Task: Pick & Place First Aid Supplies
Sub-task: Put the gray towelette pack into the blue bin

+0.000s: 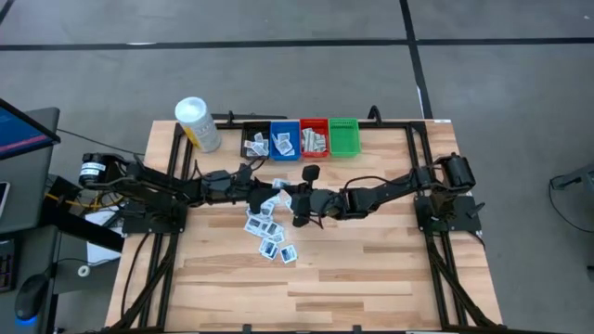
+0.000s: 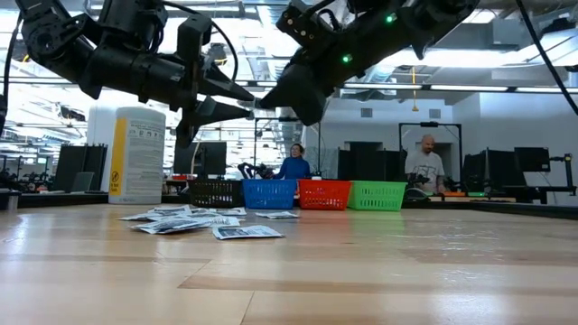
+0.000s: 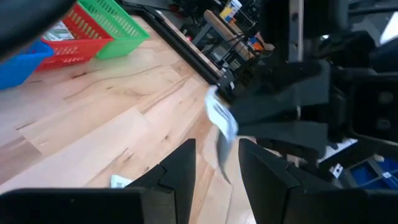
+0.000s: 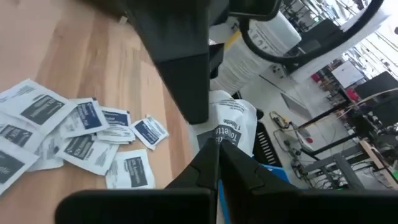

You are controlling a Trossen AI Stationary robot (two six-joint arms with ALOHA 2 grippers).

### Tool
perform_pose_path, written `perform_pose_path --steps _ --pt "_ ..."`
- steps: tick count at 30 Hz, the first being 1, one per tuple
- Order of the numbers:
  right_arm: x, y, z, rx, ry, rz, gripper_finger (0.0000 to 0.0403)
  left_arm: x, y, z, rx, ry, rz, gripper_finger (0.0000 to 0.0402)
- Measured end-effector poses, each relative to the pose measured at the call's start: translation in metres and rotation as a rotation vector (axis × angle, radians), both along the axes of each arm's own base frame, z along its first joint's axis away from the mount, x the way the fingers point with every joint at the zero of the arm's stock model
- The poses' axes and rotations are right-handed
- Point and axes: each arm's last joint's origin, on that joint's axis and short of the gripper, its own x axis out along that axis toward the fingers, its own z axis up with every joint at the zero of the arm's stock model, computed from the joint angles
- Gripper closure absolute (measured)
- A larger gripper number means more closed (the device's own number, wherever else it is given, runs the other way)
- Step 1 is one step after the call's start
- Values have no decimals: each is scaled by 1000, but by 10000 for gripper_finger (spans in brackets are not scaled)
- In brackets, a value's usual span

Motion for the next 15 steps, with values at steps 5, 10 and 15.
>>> perform_pose_path --steps 5,10,15 --pt "1 -4 0 11 2 20 402 0 0 1 5 -7 -4 281" --pt "1 -3 0 16 5 34 401 0 1 1 18 -8 -2 308" --pt "1 -3 -1 16 7 34 393 0 1 2 62 -6 -10 376"
